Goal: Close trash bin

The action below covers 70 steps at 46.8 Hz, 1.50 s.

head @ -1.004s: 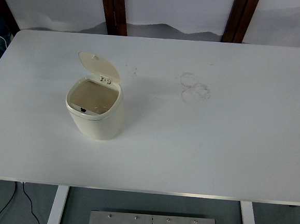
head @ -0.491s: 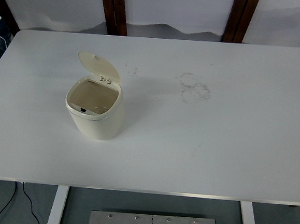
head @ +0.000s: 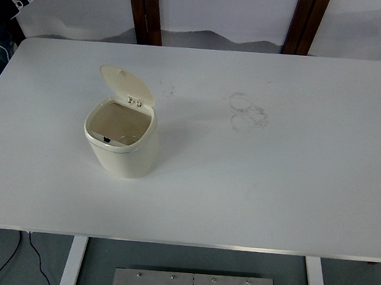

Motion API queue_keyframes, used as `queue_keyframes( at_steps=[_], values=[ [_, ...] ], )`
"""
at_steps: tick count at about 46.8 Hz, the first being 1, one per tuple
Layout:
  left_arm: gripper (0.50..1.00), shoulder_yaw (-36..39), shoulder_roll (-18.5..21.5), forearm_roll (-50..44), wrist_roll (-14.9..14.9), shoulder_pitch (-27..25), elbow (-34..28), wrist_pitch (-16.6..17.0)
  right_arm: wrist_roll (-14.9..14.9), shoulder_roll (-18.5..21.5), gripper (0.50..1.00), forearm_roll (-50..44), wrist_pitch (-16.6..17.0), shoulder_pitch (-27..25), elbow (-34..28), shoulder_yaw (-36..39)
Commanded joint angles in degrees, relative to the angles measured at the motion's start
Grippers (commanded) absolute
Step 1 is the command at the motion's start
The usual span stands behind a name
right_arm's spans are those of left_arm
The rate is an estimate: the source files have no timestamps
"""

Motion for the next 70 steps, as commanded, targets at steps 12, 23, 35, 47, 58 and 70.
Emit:
queue_keyframes(
  at_steps=[12, 23, 35, 47, 58, 70],
  values=[
    [1.0, 15.17, 0.24, 0.28, 1.12, -8.67, -1.9, -0.05, 0.01, 0.0, 0.995, 0.0, 0.0, 0.0, 0.0, -0.08],
    [1.0, 24.75, 1.2, 0.28, 3.85, -13.59, -4.88, -0.05, 0.01, 0.0, 0.995, 0.0, 0.0, 0.0, 0.0, -0.08],
    [1.0, 33.01, 6.13, 2.21, 3.85, -21.15, -13.5, -0.05, -0.08, 0.0, 0.995, 0.0, 0.0, 0.0, 0.0, -0.08],
    [1.0, 39.34, 7.1, 5.2, 4.29, -28.0, -17.63, -0.41, -0.08, 0.0, 0.995, 0.0, 0.08, 0.09, 0.0, -0.16],
    [1.0, 47.17, 5.87, 8.54, 4.29, -33.37, -21.32, -1.02, -0.17, 0.0, 0.995, 0.0, 0.0, 0.09, 0.0, -0.16],
    [1.0, 48.05, 3.58, 15.13, 5.96, -36.44, -22.2, -3.92, -0.17, 0.0, 0.995, 0.0, 0.0, 0.09, 0.0, -0.08]
  ],
)
